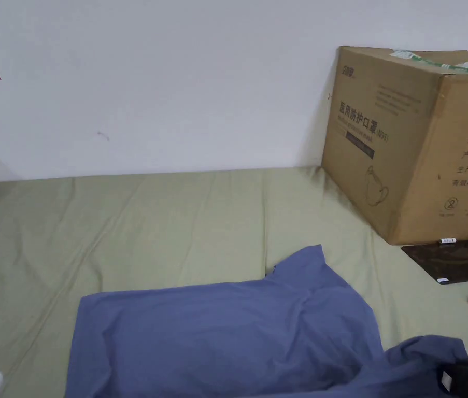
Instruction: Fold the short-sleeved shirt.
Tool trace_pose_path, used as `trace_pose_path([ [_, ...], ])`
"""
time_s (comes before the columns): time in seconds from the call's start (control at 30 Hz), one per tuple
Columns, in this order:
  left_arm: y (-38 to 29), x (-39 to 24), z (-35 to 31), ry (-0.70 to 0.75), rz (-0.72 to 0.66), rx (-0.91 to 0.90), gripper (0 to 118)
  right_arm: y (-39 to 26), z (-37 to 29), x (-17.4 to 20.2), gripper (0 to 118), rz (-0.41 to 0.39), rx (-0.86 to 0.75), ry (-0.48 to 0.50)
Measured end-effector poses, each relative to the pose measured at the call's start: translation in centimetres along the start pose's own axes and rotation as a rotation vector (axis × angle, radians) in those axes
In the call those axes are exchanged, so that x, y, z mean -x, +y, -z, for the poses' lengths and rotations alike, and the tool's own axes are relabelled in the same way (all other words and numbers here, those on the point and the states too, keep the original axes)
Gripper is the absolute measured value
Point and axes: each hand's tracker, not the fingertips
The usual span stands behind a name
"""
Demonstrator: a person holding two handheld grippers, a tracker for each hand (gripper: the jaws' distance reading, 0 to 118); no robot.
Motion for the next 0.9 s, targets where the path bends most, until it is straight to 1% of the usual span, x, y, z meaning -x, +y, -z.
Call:
trace_pose_path([
  [0.13, 4.6, 0.7, 6.3, 0.038, -0.012, 0.107, 5, 4.8, 7.2, 0.6, 3, 0.017, 0.074, 0.0],
  [0.17, 5.4, 1.1, 7.8, 0.029, -0.035, 0.133, 5, 5.8, 9.9, 0.0, 3, 0.02, 0.138, -0.006],
  [0.23, 6.5, 2.0, 10.3, 0.016, -0.095, 0.186, 5, 6.9, 13.5, 0.0, 4, 0.02, 0.211, -0.03],
  [0.3, 7.0, 3.1, 12.4, -0.016, -0.174, 0.206, 6, 7.7, 17.5, -1.1, 4, 0.039, 0.259, -0.063],
  [0.33, 7.2, 3.5, 13.3, -0.026, -0.207, 0.207, 12, 7.8, 18.5, -1.2, 4, 0.047, 0.247, -0.057],
  [0.37, 7.3, 3.9, 14.0, -0.028, -0.234, 0.197, 37, 7.8, 19.2, -1.3, 9, 0.057, 0.242, -0.054],
  [0.4, 7.2, 4.2, 14.4, -0.01, -0.247, 0.19, 71, 7.8, 19.6, -1.3, 26, 0.07, 0.234, -0.061],
  [0.43, 7.1, 4.5, 14.9, -0.009, -0.25, 0.19, 98, 7.6, 20.2, -1.7, 60, 0.089, 0.216, -0.093],
  [0.47, 6.9, 4.7, 15.0, -0.018, -0.263, 0.172, 104, 7.4, 20.4, -1.7, 104, 0.101, 0.198, -0.124],
  [0.5, 6.9, 4.8, 14.8, -0.028, -0.268, 0.145, 102, 6.9, 20.1, -1.8, 118, 0.116, 0.177, -0.141],
  [0.57, 6.7, 4.7, 14.1, -0.067, -0.277, 0.121, 102, 6.4, 19.0, -2.0, 118, 0.15, 0.174, -0.089],
  [0.63, 6.3, 4.2, 12.6, -0.105, -0.271, 0.056, 102, 5.7, 17.6, -1.9, 118, 0.182, 0.158, -0.03],
  [0.7, 5.8, 3.2, 10.1, -0.143, -0.237, -0.038, 102, 4.8, 15.0, -1.0, 118, 0.167, 0.092, -0.004],
  [0.73, 5.5, 2.6, 8.7, -0.15, -0.211, -0.09, 102, 4.4, 13.6, -0.5, 118, 0.145, 0.052, 0.013],
  [0.8, 4.4, 1.3, 5.4, -0.133, -0.158, -0.234, 101, 3.6, 10.5, 0.7, 117, 0.109, -0.059, 0.066],
  [0.83, 3.6, 0.7, 3.7, -0.124, -0.136, -0.308, 98, 2.9, 8.8, 1.5, 115, 0.094, -0.114, 0.103],
  [0.87, 2.6, 0.1, 2.0, -0.113, -0.113, -0.379, 87, 2.3, 7.2, 2.2, 105, 0.079, -0.17, 0.135],
  [0.9, 1.8, -0.4, 0.7, -0.104, -0.095, -0.428, 71, 1.7, 5.9, 2.8, 88, 0.073, -0.222, 0.152],
])
